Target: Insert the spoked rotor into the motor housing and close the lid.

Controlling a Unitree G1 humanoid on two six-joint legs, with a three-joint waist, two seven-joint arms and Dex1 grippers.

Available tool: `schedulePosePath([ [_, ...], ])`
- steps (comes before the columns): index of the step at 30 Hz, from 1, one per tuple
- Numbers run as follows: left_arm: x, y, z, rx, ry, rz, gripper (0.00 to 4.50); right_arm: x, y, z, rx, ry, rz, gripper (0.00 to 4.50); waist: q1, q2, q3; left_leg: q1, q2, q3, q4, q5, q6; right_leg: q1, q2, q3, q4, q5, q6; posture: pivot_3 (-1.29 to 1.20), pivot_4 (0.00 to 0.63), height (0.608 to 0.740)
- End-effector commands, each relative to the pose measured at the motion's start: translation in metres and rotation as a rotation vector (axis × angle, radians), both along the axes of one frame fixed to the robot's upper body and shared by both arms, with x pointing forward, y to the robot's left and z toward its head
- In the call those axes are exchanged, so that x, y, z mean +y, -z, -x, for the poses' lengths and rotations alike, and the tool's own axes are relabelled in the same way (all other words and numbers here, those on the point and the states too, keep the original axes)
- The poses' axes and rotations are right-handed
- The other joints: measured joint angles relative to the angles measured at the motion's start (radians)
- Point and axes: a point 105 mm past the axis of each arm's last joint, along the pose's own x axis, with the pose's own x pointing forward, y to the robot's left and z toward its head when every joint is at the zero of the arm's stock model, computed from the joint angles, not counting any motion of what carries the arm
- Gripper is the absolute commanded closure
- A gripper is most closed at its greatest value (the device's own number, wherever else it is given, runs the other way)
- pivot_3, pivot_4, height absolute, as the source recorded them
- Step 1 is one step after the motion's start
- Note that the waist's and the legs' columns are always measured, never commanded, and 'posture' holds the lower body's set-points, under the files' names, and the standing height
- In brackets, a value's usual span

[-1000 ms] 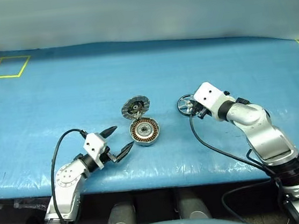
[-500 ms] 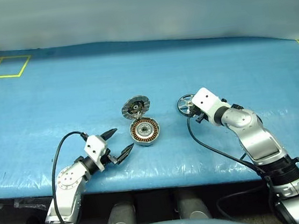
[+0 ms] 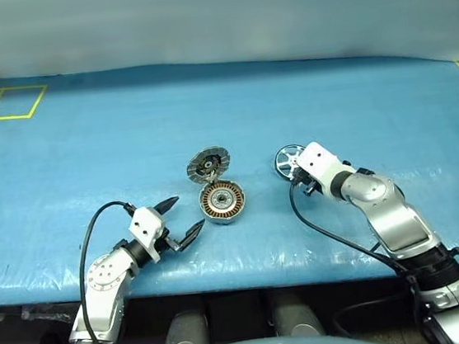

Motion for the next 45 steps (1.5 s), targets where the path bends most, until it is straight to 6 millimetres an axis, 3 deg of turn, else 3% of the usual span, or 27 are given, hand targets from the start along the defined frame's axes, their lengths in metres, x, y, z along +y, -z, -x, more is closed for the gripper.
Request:
schedulePosePath([
  [1,-0.004,-0.014,-0.002,-0.062,0.023,0.000,0.00,-0.003,0.001,-0.003,-0.010,0.024,-0.003,3.16,0.000,0.000,0.000,0.000,0.000,0.000,0.000,0.000,0.000,0.001,0.000,0.000,0.000,0.000,0.000,0.00,0.150,0.740],
  [6,-0.004,-0.014,-0.002,-0.064,0.021,-0.002,0.00,0.001,0.004,-0.003,-0.006,0.026,-0.037,4.48,0.000,0.000,0.000,0.001,0.000,0.000,0.001,0.000,0.000,0.001,0.000,0.000,0.000,0.000,0.000,0.00,0.150,0.740],
  [11,-0.004,-0.014,-0.003,-0.065,0.020,-0.003,0.00,0.003,0.003,-0.002,-0.013,0.025,-0.056,4.48,-0.001,0.000,0.000,0.001,0.000,0.000,0.000,0.000,0.000,0.001,0.000,0.000,0.000,0.000,0.000,0.00,0.150,0.740],
  [15,-0.003,-0.015,-0.003,-0.069,0.020,-0.003,0.00,0.013,-0.009,-0.002,-0.050,0.018,-0.198,4.48,-0.001,0.000,0.000,0.001,0.000,0.000,0.000,0.000,0.000,0.001,0.000,0.000,0.000,0.000,0.000,0.00,0.150,0.740],
  [19,-0.002,-0.016,-0.003,-0.073,0.019,-0.001,0.00,0.031,-0.032,0.003,-0.092,-0.061,-0.369,4.48,-0.001,0.001,0.000,0.001,0.000,0.000,0.000,0.000,0.000,0.001,0.000,0.000,0.000,0.000,0.000,0.00,0.150,0.740],
  [28,-0.003,-0.017,-0.004,-0.084,0.017,0.015,0.00,0.075,-0.060,0.023,-0.078,-0.312,-0.556,4.48,-0.001,0.001,0.000,0.001,0.000,0.000,0.000,0.000,0.000,0.001,0.000,0.000,0.000,0.000,0.000,0.00,0.150,0.740],
  [45,-0.004,-0.015,-0.001,-0.093,0.015,0.015,0.00,0.113,-0.043,0.055,0.072,-0.544,-0.545,4.48,0.000,0.001,0.000,0.001,0.000,0.000,0.000,0.000,0.000,0.001,0.000,0.000,0.000,0.000,0.000,0.00,0.150,0.740],
])
